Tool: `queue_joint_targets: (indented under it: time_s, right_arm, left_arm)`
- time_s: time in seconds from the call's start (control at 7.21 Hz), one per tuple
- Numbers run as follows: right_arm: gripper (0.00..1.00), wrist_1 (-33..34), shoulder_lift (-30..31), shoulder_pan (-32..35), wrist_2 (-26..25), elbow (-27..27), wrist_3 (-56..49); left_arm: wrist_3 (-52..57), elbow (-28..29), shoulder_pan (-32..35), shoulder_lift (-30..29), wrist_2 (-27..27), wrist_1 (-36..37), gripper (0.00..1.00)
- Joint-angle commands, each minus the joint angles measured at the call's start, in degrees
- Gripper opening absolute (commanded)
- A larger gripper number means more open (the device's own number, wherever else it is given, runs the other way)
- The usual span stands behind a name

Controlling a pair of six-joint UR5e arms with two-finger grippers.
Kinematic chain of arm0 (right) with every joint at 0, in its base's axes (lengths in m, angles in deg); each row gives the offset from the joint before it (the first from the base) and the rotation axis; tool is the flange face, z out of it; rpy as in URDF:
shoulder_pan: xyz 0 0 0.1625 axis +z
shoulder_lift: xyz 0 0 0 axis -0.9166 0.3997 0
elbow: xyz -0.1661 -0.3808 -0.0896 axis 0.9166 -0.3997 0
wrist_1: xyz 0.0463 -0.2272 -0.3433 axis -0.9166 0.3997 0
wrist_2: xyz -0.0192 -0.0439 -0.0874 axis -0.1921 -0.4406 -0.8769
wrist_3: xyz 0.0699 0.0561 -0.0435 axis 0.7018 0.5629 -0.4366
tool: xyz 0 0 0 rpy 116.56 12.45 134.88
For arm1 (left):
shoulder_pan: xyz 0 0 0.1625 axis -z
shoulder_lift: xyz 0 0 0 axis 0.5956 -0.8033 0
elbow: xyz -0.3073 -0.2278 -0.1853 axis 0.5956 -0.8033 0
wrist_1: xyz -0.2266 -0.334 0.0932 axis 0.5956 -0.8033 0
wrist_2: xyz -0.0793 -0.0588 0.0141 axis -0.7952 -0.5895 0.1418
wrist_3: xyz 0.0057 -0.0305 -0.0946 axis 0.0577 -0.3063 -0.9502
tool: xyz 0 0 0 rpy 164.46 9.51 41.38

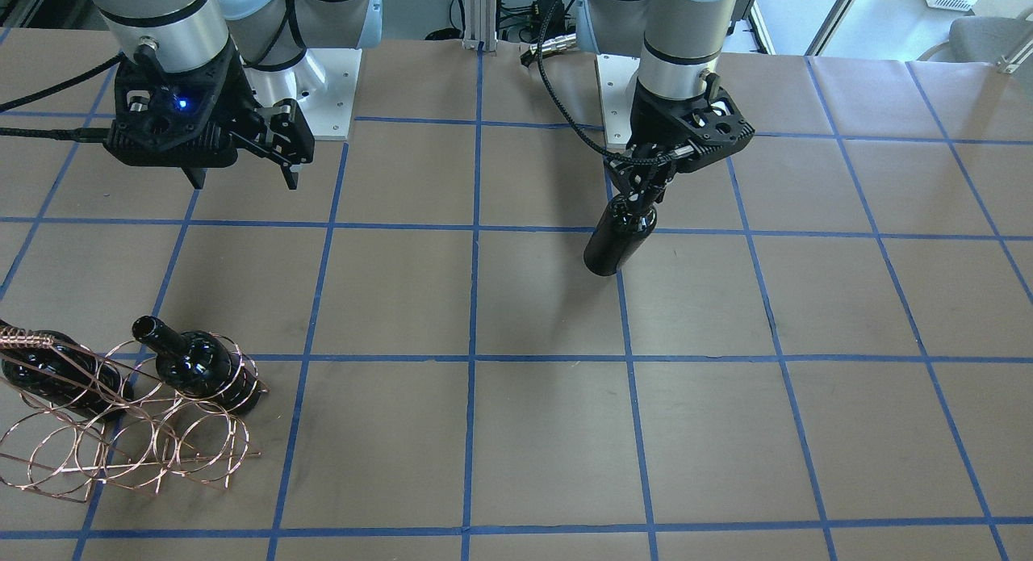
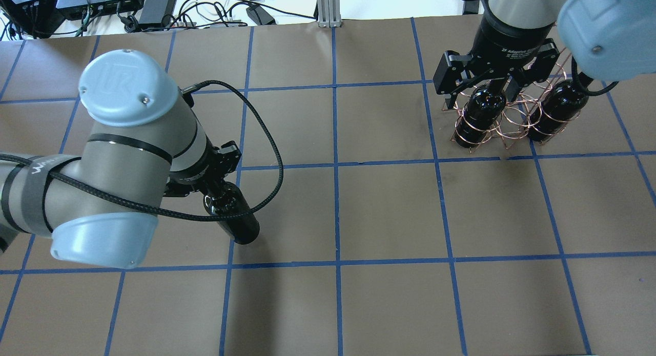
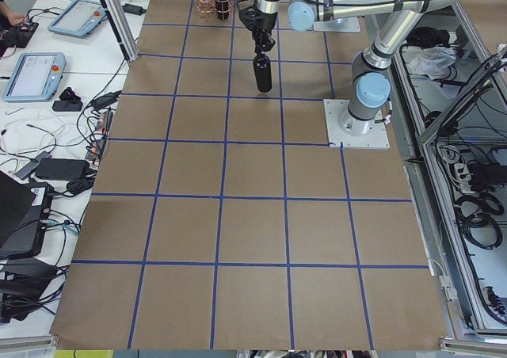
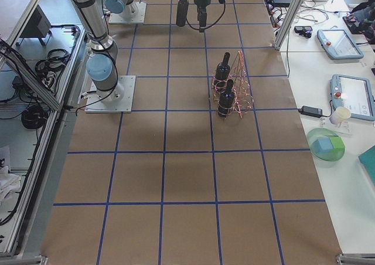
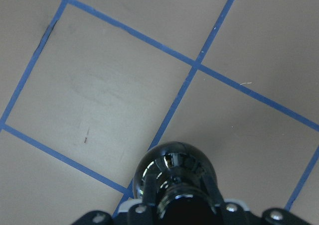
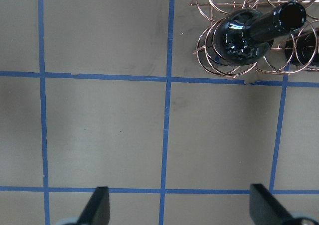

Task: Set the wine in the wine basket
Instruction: 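Carry the held dark bottle with the left gripper toward the table center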

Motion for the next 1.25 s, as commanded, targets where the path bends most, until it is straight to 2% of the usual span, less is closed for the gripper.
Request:
queue_joint_targets:
  time_s: [0.0,0.42,0.55,1.11]
  right_arm:
    - [1.00,0.05,0.00,0.00,-0.08,0.55,0.02]
    - [1.00,0.05,0.00,0.00,-0.34,0.82,-0.07]
    - [1.00,0.05,-0.09,0.00,-0.25,0.82,0.02]
    - [1.00,-0.04,-0.09,0.00,-0.16,0.82,0.02]
  left_arm:
    - [-4.63,0.42,3.75,-0.89,3.19,0.02,0.00]
    - [-5.33,0.34,2.43,-0.63,3.37,-0.85,0.00]
    - [-9.25,-0.19,2.78,-0.63,3.28,-0.85,0.00]
    - [-8.94,-0.72,2.43,0.42,3.81,-4.11,0.00]
